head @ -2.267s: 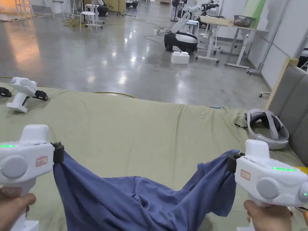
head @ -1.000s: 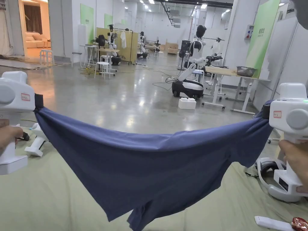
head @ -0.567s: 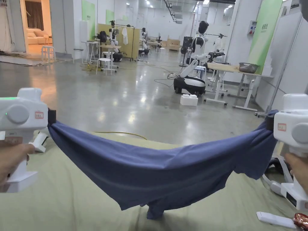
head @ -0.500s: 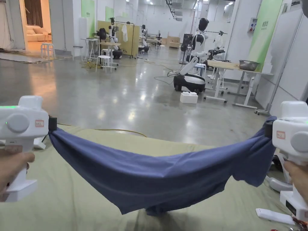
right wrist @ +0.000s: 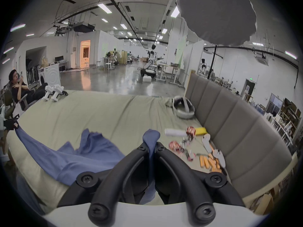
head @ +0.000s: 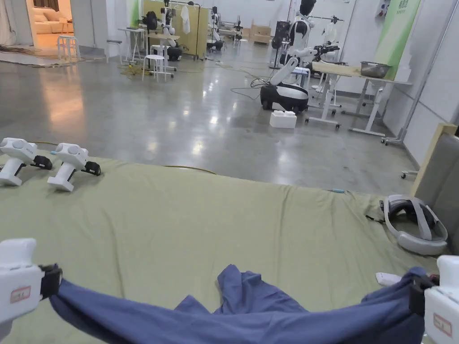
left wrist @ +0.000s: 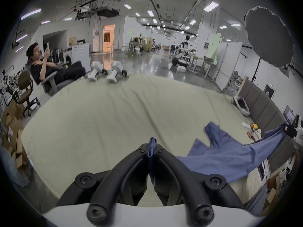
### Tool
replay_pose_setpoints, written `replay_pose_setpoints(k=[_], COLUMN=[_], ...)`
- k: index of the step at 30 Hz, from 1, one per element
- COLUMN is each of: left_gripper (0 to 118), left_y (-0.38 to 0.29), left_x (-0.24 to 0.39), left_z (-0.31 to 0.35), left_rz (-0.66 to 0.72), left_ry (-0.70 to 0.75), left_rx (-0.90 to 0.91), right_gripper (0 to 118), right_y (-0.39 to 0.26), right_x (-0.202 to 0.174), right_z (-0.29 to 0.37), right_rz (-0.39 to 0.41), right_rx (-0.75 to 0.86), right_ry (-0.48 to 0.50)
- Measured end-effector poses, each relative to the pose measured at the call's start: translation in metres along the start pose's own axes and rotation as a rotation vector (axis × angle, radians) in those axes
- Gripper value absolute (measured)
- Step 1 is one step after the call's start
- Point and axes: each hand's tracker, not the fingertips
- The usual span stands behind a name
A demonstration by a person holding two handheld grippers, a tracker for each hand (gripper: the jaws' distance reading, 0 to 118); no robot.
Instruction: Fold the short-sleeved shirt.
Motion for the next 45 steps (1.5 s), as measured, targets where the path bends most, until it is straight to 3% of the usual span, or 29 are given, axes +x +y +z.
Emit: replay_pose_setpoints(k=[8, 14, 17, 19, 20, 21, 24, 27, 35, 39, 41, 42, 43, 45], left_gripper=[9, 9, 22, 51, 65, 67, 67, 67, 66, 61, 58, 40, 25, 20], left_y=[-0.099, -0.122, -0.123, -0.118, -0.117, -0.115, -0.103, -0.091, -0.063, -0.057, -0.055, -0.055, -0.053, -0.052], left_x=[-0.019, -0.023, -0.039, -0.042, -0.032, -0.027, -0.008, 0.02, 0.084, 0.128, 0.148, 0.151, 0.158, 0.168], left_z=[-0.008, -0.015, -0.03, -0.028, -0.018, -0.014, 0.001, 0.014, 0.02, 0.031, 0.039, 0.043, 0.045, 0.051], left_rz=[-0.002, -0.011, -0.005, -0.012, -0.01, -0.005, -0.01, -0.055, -0.104, -0.149, -0.145, -0.144, -0.151, -0.167], left_ry=[0.05, 0.084, 0.136, 0.157, 0.155, 0.137, 0.113, 0.078, -0.009, -0.008, 0.001, 0.0, 0.02, 0.044], left_rx=[-0.22, -0.261, -0.254, -0.23, -0.218, -0.199, -0.147, -0.055, 0.22, 0.35, 0.417, 0.457, 0.486, 0.544], right_gripper=[6, 6, 9, 14, 24, 30, 43, 48, 47, 39, 34, 20, 17, 11], right_y=[-0.101, -0.14, -0.142, -0.141, -0.14, -0.138, -0.125, -0.108, -0.069, -0.058, -0.052, -0.05, -0.047, -0.042], right_x=[-0.013, -0.02, -0.021, -0.021, -0.022, -0.023, -0.033, -0.048, -0.106, -0.134, -0.142, -0.145, -0.146, -0.147], right_z=[0.009, -0.004, 0.0, 0.003, 0.006, 0.009, 0.018, 0.027, 0.044, 0.05, 0.053, 0.054, 0.053, 0.051], right_rz=[0.02, 0.055, 0.073, 0.075, 0.071, 0.064, 0.049, 0.051, -0.013, -0.025, -0.071, -0.094, -0.112, -0.12], right_rx=[-0.182, -0.233, -0.229, -0.221, -0.21, -0.191, -0.124, -0.026, 0.275, 0.405, 0.445, 0.458, 0.469, 0.465], right_ry=[-0.014, -0.062, -0.076, -0.082, -0.079, -0.072, -0.041, -0.004, 0.112, 0.122, 0.131, 0.125, 0.124, 0.132])
